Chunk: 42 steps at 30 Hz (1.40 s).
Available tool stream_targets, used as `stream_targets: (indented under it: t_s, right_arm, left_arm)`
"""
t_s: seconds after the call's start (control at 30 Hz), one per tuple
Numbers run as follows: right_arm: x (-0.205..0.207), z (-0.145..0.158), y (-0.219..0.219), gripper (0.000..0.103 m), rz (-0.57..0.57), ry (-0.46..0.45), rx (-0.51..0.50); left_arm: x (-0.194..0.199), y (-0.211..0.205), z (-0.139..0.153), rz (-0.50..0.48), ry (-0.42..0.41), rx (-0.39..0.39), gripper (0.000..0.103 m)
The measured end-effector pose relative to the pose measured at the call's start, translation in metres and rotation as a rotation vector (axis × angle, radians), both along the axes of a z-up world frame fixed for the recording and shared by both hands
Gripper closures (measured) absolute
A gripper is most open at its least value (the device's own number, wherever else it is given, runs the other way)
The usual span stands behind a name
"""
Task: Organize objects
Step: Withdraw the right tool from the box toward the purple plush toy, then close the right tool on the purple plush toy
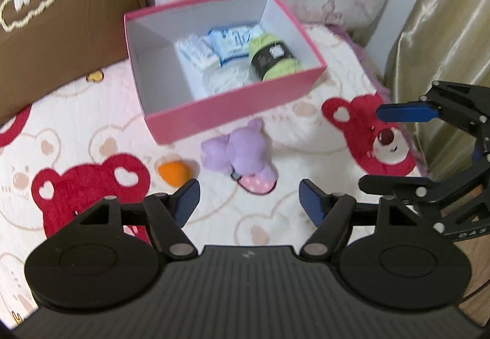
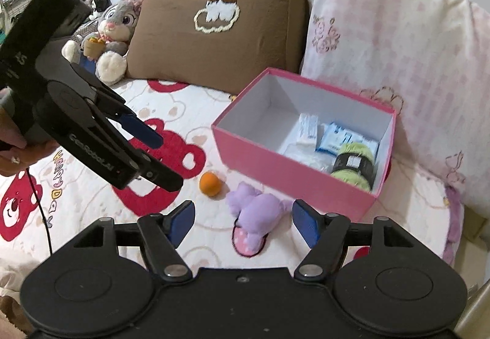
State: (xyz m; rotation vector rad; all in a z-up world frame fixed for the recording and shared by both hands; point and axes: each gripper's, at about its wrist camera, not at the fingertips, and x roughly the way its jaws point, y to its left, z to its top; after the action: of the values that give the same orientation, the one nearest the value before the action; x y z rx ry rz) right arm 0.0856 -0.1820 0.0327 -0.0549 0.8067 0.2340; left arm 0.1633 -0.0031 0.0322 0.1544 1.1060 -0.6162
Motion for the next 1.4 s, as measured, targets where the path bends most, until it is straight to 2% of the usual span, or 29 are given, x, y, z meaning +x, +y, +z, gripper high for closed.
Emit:
stream_targets:
  t_s: [0.17,0.27,0.43,0.6,0.83,0.93,1.07,1.17,1.3,1.4]
  right_arm:
    - [-0.003,-0.017,0.006,0.028,0.018,0.004,-0.03]
    - [-0.002,-0.029,0.006,0.017,0.02,0.009,-0.027]
    - [0.002,-0.048,0.01,0.016,0.048,0.004,-0.035]
    - [0.008,-0.071,0.012,0.016,0.074,0.02,-0.049]
    - [0.02,-0.111,0.009,0.016,0.072,-0.033,-0.05]
    - [0.03,-0.13,0.007,0.016,0.046,-0.036,-0.053]
    - [0.05,-0.155,0.001,0.016,0.027,0.05,-0.029]
    - [0.058,-0.168,-0.008,0.016,-0.016,0.087,0.032]
    - [0.061,-0.178,-0.014,0.016,-0.07,0.071,0.077]
    - [0.061,-0.185,-0.009,0.016,-0.072,0.029,0.05]
  left_arm:
    - [-0.003,0.001,-0.019,0.008,0.016,0.002,0.023]
    - [-0.004,0.0,-0.029,0.019,0.033,0.007,0.018]
    - [-0.002,-0.003,-0.043,0.026,0.038,0.002,0.01]
    - [0.003,-0.001,-0.057,0.057,-0.005,-0.003,0.005]
    - [0.011,0.002,-0.082,0.091,-0.089,-0.041,0.004]
    - [0.017,0.005,-0.093,0.115,-0.115,-0.099,0.004]
    - [0.03,0.008,-0.112,0.152,-0.093,-0.171,0.004]
    - [0.038,0.005,-0.127,0.159,-0.062,-0.2,0.004]
    - [0.042,-0.009,-0.143,0.144,-0.089,-0.171,0.004]
    - [0.043,-0.021,-0.154,0.144,-0.129,-0.152,0.004]
